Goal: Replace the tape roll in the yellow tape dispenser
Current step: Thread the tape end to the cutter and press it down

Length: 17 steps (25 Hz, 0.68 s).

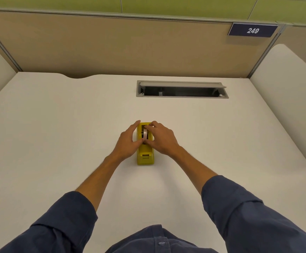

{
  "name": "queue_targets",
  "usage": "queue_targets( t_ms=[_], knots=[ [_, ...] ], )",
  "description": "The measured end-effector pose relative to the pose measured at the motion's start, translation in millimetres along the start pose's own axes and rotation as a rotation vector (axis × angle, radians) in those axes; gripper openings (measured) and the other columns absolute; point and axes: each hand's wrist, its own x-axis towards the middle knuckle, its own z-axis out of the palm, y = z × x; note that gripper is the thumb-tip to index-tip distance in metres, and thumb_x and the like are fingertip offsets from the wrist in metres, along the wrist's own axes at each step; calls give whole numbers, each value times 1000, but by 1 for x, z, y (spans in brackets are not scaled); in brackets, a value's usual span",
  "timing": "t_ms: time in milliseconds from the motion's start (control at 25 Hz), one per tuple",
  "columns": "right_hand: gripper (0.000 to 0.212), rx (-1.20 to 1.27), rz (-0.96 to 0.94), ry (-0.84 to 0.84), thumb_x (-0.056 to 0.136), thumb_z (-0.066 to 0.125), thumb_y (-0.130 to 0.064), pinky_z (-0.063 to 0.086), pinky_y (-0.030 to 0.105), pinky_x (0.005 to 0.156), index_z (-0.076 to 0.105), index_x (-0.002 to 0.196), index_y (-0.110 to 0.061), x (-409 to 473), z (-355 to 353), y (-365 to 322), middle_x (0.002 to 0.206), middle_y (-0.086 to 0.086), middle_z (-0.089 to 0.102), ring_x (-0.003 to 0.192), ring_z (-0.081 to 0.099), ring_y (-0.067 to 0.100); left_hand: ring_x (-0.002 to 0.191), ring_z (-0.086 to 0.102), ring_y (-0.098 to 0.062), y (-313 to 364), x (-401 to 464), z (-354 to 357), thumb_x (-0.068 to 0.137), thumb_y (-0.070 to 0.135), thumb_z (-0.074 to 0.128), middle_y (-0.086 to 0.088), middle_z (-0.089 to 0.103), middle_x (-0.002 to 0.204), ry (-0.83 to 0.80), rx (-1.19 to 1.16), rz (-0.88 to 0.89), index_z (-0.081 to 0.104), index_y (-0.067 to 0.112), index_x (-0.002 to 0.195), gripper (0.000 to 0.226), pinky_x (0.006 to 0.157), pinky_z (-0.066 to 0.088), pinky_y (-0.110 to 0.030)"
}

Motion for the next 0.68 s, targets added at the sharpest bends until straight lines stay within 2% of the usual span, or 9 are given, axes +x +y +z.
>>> queue_targets(
  t_ms=[240,400,680],
  knots=[
    [46,7,-12,-41,83,69,-39,46,32,69,58,123,-21,4,-5,-1,122,2,56,105,56,21,138,35,-23,-11,-8,8,88,11,60,2,30,154,-34,18,19,21,25,148,73,110,34,-34],
    [39,-4,-14,-14,87,65,-31,48,35,73,56,123,-21,5,-9,-4,123,3,57,107,55,23,140,33,-21,-10,-7,7,88,10,60,4,26,156,-36,16,33,26,22,147,70,111,32,-33],
    [35,19,-35,6,90,61,-26,47,34,76,54,123,-15,-1,-10,-7,122,4,59,109,54,23,140,33,-24,-6,-7,7,88,12,60,1,27,156,-14,47,28,32,22,144,63,113,33,-40]
  ],
)
